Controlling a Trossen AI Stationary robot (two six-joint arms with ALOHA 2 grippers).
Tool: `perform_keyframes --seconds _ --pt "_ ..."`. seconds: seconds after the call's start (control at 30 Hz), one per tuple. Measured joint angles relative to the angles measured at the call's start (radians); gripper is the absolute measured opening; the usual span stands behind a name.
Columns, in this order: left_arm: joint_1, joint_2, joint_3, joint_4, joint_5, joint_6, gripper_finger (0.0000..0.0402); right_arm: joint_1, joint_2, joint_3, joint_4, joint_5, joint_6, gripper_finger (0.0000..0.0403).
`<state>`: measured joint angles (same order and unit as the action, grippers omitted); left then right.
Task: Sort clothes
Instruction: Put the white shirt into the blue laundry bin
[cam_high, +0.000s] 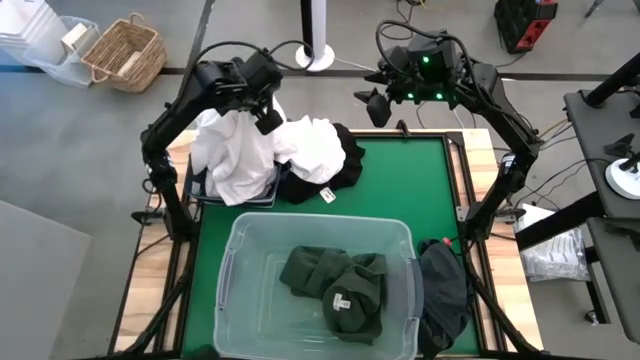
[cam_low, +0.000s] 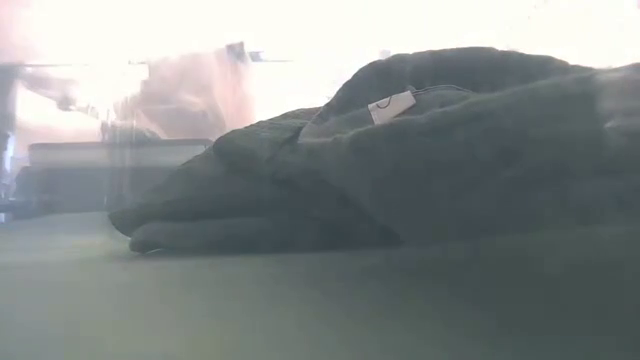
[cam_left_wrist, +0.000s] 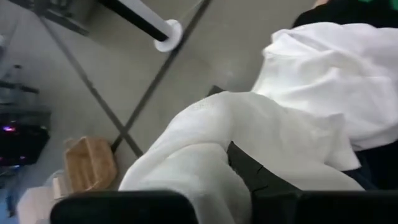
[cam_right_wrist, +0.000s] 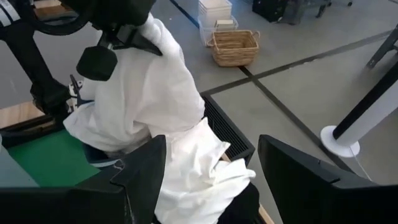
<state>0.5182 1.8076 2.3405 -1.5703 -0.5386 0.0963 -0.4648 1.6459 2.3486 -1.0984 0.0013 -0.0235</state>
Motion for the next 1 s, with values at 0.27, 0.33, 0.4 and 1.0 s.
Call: perform_keyframes --seconds 0.27,0.33,0.4,1.0 --pt "0.051 -0.033 -0.013 0.000 0.305 -0.091 0.0000 0.000 0.000 0.000 0.000 0.000 -0.002 0.0246" --pt "0.075 -0.063 -0.046 0.002 0.364 -0.138 0.0000 0.000 0.000 0.000 0.001 0.000 -0.003 0.0243" --pt "0.104 -0.105 -0.106 0.002 0.370 -0.171 0.0000 0.000 0.000 0.000 0.001 0.000 -0.004 0.0242" --pt "0.261 -0.357 -0.867 0.000 0.643 -0.241 0.0000 0.000 0.000 0.000 0.003 0.000 -0.004 0.0240"
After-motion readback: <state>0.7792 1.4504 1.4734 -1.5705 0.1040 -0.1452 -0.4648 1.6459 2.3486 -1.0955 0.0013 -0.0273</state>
